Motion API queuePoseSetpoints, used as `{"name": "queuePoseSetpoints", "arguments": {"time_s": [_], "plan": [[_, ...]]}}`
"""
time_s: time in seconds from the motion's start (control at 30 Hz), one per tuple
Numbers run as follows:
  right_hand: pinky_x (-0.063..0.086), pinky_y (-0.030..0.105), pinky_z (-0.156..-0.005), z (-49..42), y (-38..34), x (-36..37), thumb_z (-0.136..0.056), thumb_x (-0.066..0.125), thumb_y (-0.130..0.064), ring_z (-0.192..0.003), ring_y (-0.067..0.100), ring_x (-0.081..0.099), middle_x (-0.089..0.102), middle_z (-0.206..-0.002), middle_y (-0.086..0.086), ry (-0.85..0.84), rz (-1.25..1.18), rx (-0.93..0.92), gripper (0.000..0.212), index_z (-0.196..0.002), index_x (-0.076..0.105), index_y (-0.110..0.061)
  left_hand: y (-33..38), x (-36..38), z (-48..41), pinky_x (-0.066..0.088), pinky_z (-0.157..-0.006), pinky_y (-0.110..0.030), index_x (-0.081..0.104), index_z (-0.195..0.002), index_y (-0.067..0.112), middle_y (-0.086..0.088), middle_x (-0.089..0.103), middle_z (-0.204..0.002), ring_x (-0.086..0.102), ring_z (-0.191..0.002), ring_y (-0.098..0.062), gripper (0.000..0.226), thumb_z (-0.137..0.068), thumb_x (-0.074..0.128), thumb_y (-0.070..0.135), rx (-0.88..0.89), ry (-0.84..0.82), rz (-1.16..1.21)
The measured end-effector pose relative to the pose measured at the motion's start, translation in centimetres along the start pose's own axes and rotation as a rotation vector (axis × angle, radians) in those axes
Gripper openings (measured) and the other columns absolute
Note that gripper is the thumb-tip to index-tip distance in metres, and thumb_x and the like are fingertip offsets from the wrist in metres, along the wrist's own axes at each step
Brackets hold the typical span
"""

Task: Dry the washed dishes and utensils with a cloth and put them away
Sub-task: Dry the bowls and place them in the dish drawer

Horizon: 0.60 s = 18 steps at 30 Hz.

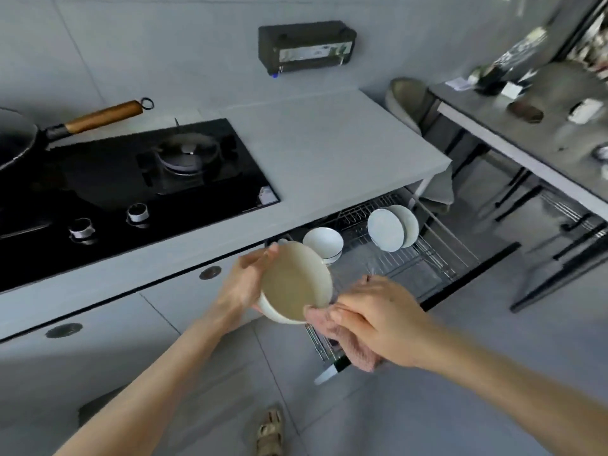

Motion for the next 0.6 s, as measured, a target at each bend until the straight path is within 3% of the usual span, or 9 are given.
{"name": "queuePoseSetpoints", "arguments": {"time_s": [0.13,0.2,0.23,0.3,0.37,0.43,0.47,0.53,0.6], "plan": [[0.038,0.023,-0.046,1.5,8.8,-0.5,-0.079,0.036,-0.064,-0.045,0.006,0.045,0.052,-0.052,-0.009,0.036,0.209,0.319,0.049,-0.054,0.044,-0.022,0.2,2.7,-4.7,0.045,-0.063,-0.028,0.063,-0.102,0.029,0.002,0.065,-0.096,0.059,-0.081,-0.012,0.030,-0.096,0.039,0.045,0.010,-0.100,0.091],[0.039,0.022,-0.052,1.8,11.9,0.2,-0.073,0.037,-0.075,-0.054,0.004,0.050,0.051,-0.070,-0.013,-0.028,0.169,0.423,0.053,-0.058,0.053,-0.026,0.1,5.0,-6.0,0.049,-0.064,-0.026,0.061,-0.115,0.021,-0.002,0.063,-0.108,0.059,-0.086,-0.012,0.036,-0.096,0.040,0.043,-0.003,-0.166,0.128],[0.041,0.022,-0.062,2.0,13.3,0.8,-0.072,0.043,-0.075,-0.067,0.004,0.057,0.051,-0.085,-0.015,-0.075,0.086,0.476,0.049,-0.074,0.063,-0.030,0.1,6.2,-6.5,0.050,-0.061,-0.022,0.060,-0.114,0.021,-0.001,0.061,-0.109,0.058,-0.088,-0.012,0.034,-0.096,0.040,0.041,-0.005,-0.186,0.155],[0.041,0.022,-0.085,2.4,16.9,2.4,-0.075,0.068,-0.053,-0.100,0.005,0.059,0.051,-0.112,-0.016,-0.129,-0.266,0.631,0.051,-0.122,0.055,-0.039,0.0,8.8,-7.4,0.052,-0.061,-0.019,0.061,-0.109,0.023,0.004,0.061,-0.103,0.058,-0.091,-0.013,0.031,-0.095,0.046,0.045,0.002,-0.224,0.211],[0.046,0.031,-0.097,2.9,19.6,5.3,-0.069,0.084,-0.025,-0.112,0.012,0.059,0.055,-0.128,-0.005,-0.171,-0.857,0.808,0.092,-0.142,0.031,-0.044,0.0,11.5,-8.6,0.051,-0.077,-0.031,0.058,-0.119,0.015,0.010,0.066,-0.093,0.059,-0.097,-0.016,0.056,-0.082,0.044,0.055,0.006,-0.261,0.230],[0.051,0.043,-0.095,2.6,21.1,7.3,-0.057,0.089,-0.015,-0.110,0.029,0.063,0.060,-0.128,0.010,-0.215,-1.334,0.868,0.105,-0.143,0.033,-0.041,-0.2,14.1,-9.6,0.045,-0.096,-0.047,0.053,-0.125,0.014,0.012,0.066,-0.088,0.057,-0.103,-0.013,0.067,-0.078,0.044,0.061,-0.005,-0.275,0.242],[0.051,0.046,-0.094,2.3,22.0,7.8,-0.054,0.090,-0.014,-0.110,0.034,0.063,0.060,-0.128,0.015,-0.225,-1.476,0.865,0.102,-0.141,0.041,-0.037,-0.3,15.6,-10.1,0.039,-0.103,-0.052,0.054,-0.128,0.023,0.014,0.067,-0.100,0.056,-0.112,-0.014,0.069,-0.076,0.046,0.067,-0.014,-0.296,0.245],[0.053,0.045,-0.090,1.8,24.3,8.0,-0.052,0.089,-0.013,-0.109,0.036,0.063,0.062,-0.126,0.016,-0.225,-1.664,0.845,0.085,-0.130,0.057,-0.026,-0.7,18.8,-11.1,0.034,-0.107,-0.057,0.053,-0.129,0.037,0.010,0.061,-0.125,0.051,-0.124,-0.019,0.068,-0.073,0.044,0.074,-0.033,-0.337,0.230],[0.053,0.046,-0.089,1.5,27.4,8.2,-0.053,0.089,-0.015,-0.112,0.037,0.061,0.061,-0.127,0.018,-0.234,-1.752,0.831,0.079,-0.126,0.060,-0.019,-1.0,21.8,-12.1,0.035,-0.106,-0.058,0.048,-0.131,0.043,0.008,0.057,-0.133,0.049,-0.127,-0.023,0.068,-0.073,0.042,0.078,-0.076,-0.366,0.204]]}}
Point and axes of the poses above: each hand's wrist, its own z-axis away from the middle knuckle, its own x-axis out of the palm, y = z × x, the point moved 10 cm from there along -z, towards the middle knuckle
